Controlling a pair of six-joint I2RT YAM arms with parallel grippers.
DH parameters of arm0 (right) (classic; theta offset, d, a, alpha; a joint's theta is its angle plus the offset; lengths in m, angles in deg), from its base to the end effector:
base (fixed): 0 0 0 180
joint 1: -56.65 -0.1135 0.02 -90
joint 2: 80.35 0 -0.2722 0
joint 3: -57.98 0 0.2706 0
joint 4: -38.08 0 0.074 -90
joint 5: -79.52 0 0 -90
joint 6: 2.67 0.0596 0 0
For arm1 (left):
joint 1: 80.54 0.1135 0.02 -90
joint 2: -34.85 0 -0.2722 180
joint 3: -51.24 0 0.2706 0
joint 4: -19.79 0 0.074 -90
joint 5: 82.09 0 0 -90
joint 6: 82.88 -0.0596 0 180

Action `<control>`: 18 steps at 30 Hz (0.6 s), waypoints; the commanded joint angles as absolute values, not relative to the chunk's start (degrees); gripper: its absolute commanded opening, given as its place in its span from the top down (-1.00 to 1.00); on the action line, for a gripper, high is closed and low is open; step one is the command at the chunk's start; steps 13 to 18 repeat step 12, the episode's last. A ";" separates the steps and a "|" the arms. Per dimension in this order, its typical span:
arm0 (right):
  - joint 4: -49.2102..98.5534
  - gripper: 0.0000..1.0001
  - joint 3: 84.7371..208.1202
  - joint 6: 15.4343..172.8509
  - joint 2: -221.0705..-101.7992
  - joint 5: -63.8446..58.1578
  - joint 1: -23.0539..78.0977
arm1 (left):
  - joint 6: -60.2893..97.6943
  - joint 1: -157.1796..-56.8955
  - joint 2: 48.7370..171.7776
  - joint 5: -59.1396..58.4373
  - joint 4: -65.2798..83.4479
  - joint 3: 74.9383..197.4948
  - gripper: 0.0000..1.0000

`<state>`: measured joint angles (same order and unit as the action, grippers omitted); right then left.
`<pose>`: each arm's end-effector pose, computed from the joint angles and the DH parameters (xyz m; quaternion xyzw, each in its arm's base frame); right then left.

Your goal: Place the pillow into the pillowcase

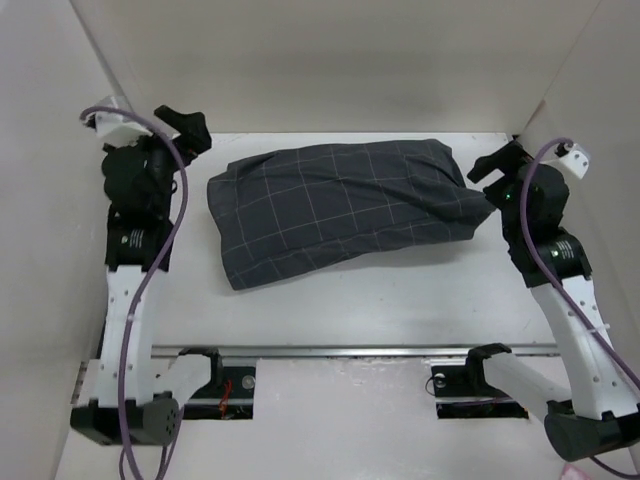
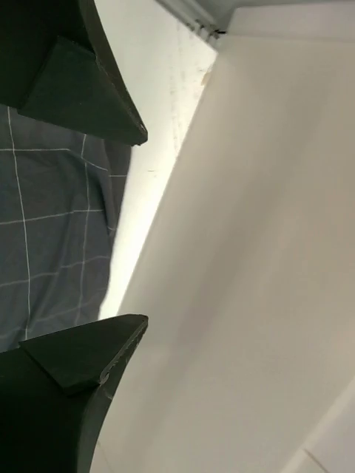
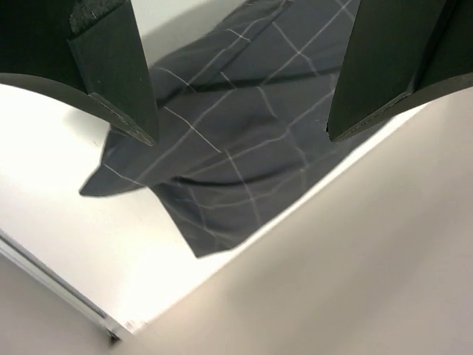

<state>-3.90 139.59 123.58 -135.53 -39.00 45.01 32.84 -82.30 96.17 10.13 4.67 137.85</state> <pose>0.2297 0.0183 0.4235 0.3101 0.7222 0.0587 0.6155 0.2654 -0.0058 0.4915 -0.1477 0.6245 -0.1701 0.7479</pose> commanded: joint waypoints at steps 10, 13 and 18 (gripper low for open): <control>6.37 -1.00 138.03 114.40 -132.30 -30.44 45.31 | 32.61 -82.30 89.43 13.18 1.09 133.04 -1.00; 6.37 -1.00 137.33 114.40 -132.30 -30.44 45.31 | 33.14 -82.30 88.90 12.66 1.09 132.52 -1.00; 6.37 -1.00 137.33 114.40 -132.30 -30.44 45.31 | 33.14 -82.30 88.90 12.66 1.09 132.52 -1.00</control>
